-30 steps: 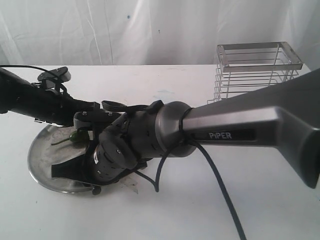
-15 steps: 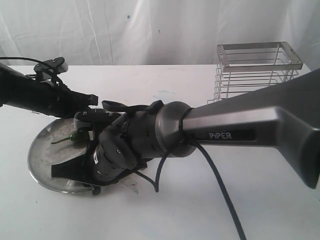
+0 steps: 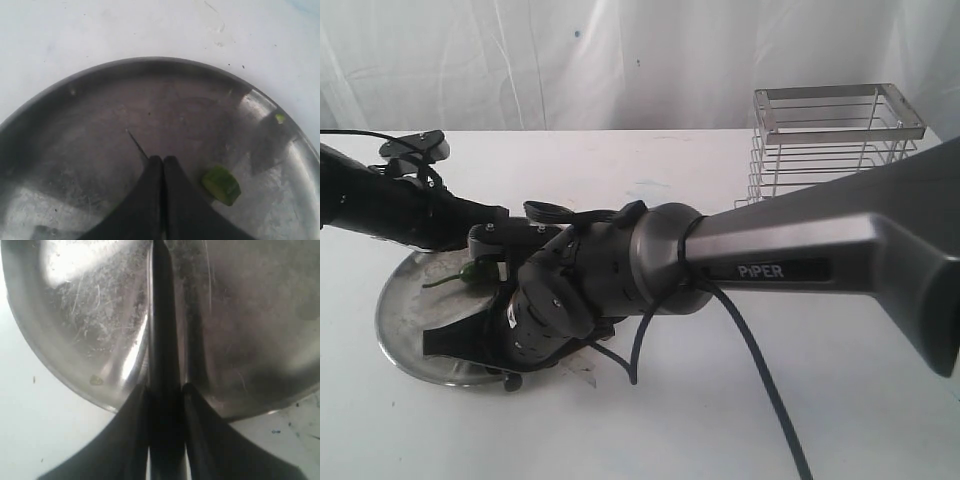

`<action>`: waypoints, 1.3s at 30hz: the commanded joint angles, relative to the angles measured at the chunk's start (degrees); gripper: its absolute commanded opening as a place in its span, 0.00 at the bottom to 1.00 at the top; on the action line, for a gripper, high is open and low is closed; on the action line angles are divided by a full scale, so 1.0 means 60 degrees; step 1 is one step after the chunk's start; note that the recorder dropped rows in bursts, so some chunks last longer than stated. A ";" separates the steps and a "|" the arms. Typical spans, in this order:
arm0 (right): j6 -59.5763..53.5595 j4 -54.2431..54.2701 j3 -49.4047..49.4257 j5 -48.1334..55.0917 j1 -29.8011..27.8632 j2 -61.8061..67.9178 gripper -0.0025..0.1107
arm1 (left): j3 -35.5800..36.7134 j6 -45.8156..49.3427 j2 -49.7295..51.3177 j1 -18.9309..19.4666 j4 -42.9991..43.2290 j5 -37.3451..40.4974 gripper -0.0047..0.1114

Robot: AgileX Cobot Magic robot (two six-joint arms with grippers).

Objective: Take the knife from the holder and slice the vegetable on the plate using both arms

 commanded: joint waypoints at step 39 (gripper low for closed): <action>-0.0290 -0.0391 -0.0029 0.0732 -0.0125 -0.0006 0.02 | 0.0113 0.0006 0.0092 0.0020 -0.0345 0.2389 0.04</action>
